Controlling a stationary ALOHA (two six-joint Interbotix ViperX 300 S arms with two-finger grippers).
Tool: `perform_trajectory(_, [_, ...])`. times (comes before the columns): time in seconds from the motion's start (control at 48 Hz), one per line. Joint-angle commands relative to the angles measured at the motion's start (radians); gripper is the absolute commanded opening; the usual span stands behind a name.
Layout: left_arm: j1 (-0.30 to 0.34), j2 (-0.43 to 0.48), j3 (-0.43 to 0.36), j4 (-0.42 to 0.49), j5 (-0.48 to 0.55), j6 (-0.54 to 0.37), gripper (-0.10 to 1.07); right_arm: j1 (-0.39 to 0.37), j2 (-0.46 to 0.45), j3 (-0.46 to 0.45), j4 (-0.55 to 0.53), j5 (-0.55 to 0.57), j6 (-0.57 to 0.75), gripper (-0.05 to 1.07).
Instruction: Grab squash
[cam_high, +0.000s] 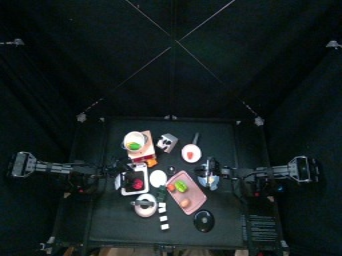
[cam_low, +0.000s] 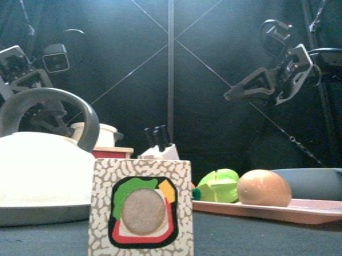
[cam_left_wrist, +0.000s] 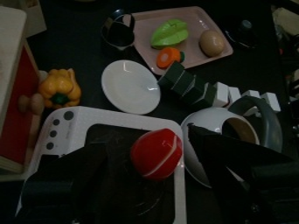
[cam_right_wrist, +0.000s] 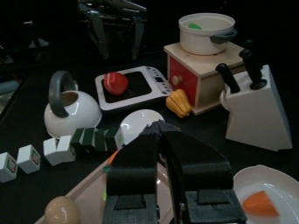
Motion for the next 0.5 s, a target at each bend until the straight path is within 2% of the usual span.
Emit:
perform_trajectory(0.0, [-0.009, -0.002, -0.028, 0.003, -0.044, 0.002, 0.98, 0.003, -0.006, -0.029, 0.011, -0.002, 0.002, 0.02])
perform_trajectory(0.292, [-0.018, 0.002, -0.025, 0.018, -0.216, -0.002, 0.98, 0.032, -0.005, -0.081, 0.032, 0.031, 0.002, 0.02])
perform_trajectory(0.479, [-0.020, 0.008, -0.071, 0.017, -0.258, -0.006, 0.98, 0.041, 0.014, -0.107, 0.044, 0.035, 0.003, 0.02])
